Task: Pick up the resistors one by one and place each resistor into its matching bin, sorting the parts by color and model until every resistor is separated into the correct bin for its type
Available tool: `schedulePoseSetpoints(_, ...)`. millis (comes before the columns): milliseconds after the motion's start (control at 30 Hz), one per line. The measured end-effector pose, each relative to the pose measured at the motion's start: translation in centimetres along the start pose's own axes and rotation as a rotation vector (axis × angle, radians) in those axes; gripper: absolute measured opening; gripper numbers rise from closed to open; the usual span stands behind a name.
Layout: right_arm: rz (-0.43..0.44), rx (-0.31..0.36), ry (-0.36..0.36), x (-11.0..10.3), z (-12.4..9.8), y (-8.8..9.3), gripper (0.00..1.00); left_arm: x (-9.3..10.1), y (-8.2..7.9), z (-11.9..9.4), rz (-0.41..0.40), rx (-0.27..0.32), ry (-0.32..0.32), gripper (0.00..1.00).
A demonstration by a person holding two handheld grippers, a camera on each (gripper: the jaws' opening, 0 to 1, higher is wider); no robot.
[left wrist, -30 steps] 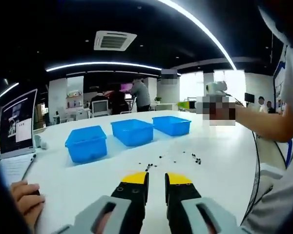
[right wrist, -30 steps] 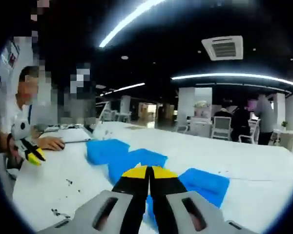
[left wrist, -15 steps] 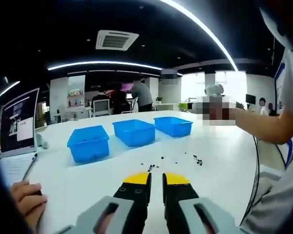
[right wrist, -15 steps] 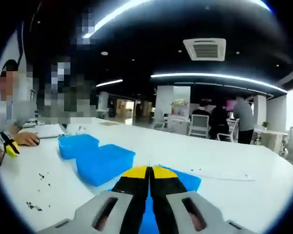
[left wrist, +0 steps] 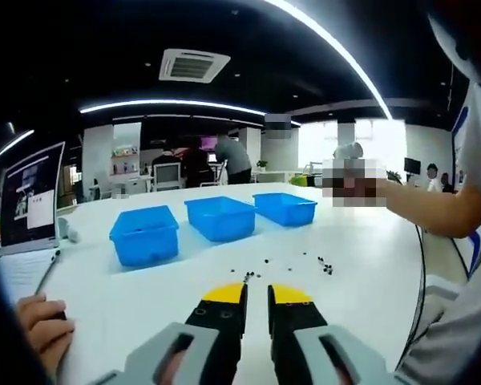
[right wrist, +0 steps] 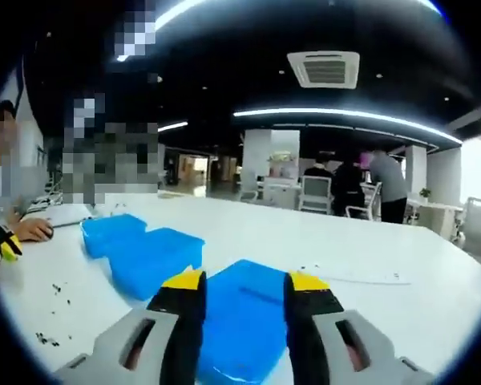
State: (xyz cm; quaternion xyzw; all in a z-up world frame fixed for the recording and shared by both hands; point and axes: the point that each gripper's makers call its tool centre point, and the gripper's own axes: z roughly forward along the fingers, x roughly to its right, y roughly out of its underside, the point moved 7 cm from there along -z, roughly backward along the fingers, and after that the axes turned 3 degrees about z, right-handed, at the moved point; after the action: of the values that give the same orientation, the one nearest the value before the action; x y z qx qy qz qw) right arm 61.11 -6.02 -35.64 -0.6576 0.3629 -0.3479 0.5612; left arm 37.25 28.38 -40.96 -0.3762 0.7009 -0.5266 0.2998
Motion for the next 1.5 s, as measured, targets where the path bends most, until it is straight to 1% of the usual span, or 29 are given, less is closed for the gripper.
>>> schedulePoseSetpoints(267, -0.009, -0.009, -0.009, 0.2, 0.0, 0.1, 0.34, 0.1, 0.2, 0.0, -0.001, -0.001, 0.008, 0.14)
schedulePoseSetpoints(367, -0.02, -0.018, -0.005, 0.3, -0.1, 0.1, 0.33, 0.1, 0.2, 0.0, -0.03, 0.012, 0.02, 0.14)
schedulePoseSetpoints(467, -0.017, -0.023, -0.01, 0.5, -0.1, 0.0, 0.32, 0.1, 0.3, 0.1, -0.023, 0.006, 0.016, 0.14)
schedulePoseSetpoints(567, -0.026, -0.032, -0.02, 0.5, -0.2, 0.0, 0.31, 0.1, 0.4, 0.1, -0.025, 0.009, 0.015, 0.14)
schedulePoseSetpoints(700, -0.04, -0.069, -0.065, -0.1, -0.2, -0.6, 0.3, 0.1, 0.6, 0.2, -0.017, 0.002, 0.007, 0.14)
schedulePoseSetpoints(733, -0.048, -0.089, -0.088, -0.4, -0.2, -0.7, 0.3, 0.1, 0.7, 0.2, 0.018, -0.009, -0.006, 0.14)
schedulePoseSetpoints(767, -0.05, -0.126, -0.111, -0.9, -0.3, -0.7, 0.3, 0.1, 0.7, 0.2, 0.04, -0.016, -0.012, 0.14)
schedulePoseSetpoints(800, -0.046, -0.167, -0.133, -1.4, -0.3, -0.7, 0.3, 0.3, 0.7, 0.3, 0.038, -0.016, -0.009, 0.15)
schedulePoseSetpoints(833, -0.053, -0.18, -0.156, -2.0, -0.3, -1.0, 0.3, 0.3, 0.7, 0.3, 0.038, -0.016, -0.006, 0.15)
schedulePoseSetpoints(900, -0.071, -0.183, -0.219, -3.0, 0.0, -1.5, 0.3, 0.3, 0.7, 0.3, 0.029, -0.013, 0.005, 0.15)
schedulePoseSetpoints(967, -0.091, -0.209, -0.271, -4.4, 0.1, -1.9, 0.29, 0.3, 0.8, 0.4, 0.027, -0.013, 0.007, 0.15)
schedulePoseSetpoints(1033, -0.109, -0.21, -0.305, -5.5, 0.1, -2.4, 0.29, 0.2, 0.9, 0.5, 0.02, -0.013, 0.007, 0.15)
schedulePoseSetpoints(1067, -0.118, -0.219, -0.341, -6.3, 0.2, -2.7, 0.28, 0.2, 0.9, 0.5, 0.015, -0.011, 0.008, 0.15)
schedulePoseSetpoints(1200, -0.17, -0.271, -0.453, -8.9, 0.1, -2.9, 0.28, 0.1, 1.0, 0.4, 0.01, -0.008, 0.006, 0.15)
schedulePoseSetpoints(1267, -0.192, -0.311, -0.527, -10.5, 0.0, -2.6, 0.27, 0.1, 1.1, 0.3, 0.006, -0.009, 0.005, 0.15)
schedulePoseSetpoints(1300, -0.213, -0.344, -0.579, -11.3, -0.2, -2.2, 0.27, 0.1, 1.2, 0.3, 0.005, -0.01, 0.005, 0.15)
schedulePoseSetpoints(1367, -0.254, -0.431, -0.66, -12.7, -0.4, -1.0, 0.26, 0.1, 1.2, 0.2, 0.002, -0.012, 0.004, 0.15)
schedulePoseSetpoints(1433, -0.31, -0.522, -0.724, -13.8, -0.7, 0.4, 0.23, 0.0, 1.3, 0.2, 0.001, -0.012, 0.006, 0.15)
schedulePoseSetpoints(1467, -0.332, -0.55, -0.741, -14.1, -0.8, 0.9, 0.22, 0.0, 1.3, 0.2, 0.003, -0.011, 0.007, 0.15)
schedulePoseSetpoints(1500, -0.367, -0.611, -0.776, -14.7, -1.0, 1.9, 0.22, -0.1, 1.3, 0.2, 0.004, -0.011, 0.007, 0.15)
